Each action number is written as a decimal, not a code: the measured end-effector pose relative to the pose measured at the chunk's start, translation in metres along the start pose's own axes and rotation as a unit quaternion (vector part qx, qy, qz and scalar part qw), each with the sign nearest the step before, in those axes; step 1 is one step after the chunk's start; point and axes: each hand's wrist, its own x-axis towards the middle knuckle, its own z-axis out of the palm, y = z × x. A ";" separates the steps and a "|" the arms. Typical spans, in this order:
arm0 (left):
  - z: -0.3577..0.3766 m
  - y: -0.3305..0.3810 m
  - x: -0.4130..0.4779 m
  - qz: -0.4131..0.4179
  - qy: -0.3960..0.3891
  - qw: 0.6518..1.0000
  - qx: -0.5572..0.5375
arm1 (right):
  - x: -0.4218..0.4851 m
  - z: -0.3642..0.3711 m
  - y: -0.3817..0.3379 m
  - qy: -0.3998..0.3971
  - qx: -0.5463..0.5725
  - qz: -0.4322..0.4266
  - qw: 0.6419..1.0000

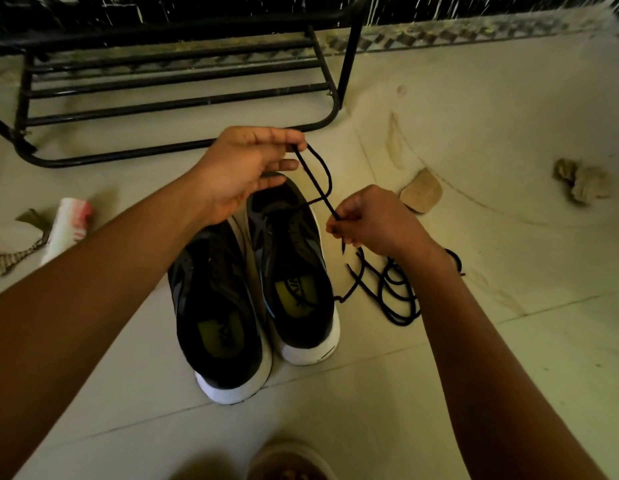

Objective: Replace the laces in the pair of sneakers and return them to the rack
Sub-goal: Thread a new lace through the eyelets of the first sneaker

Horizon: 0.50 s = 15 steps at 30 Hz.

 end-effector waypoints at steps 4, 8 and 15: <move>-0.001 -0.002 -0.001 -0.001 0.021 1.000 -0.019 | 0.004 0.004 0.014 -0.007 -0.017 0.053 0.998; -0.004 -0.012 0.001 -0.008 0.010 0.997 0.071 | 0.003 0.011 0.017 0.040 0.120 0.083 0.988; 0.003 -0.046 -0.017 0.006 0.016 0.879 0.477 | 0.010 0.033 0.004 0.078 0.451 0.082 0.885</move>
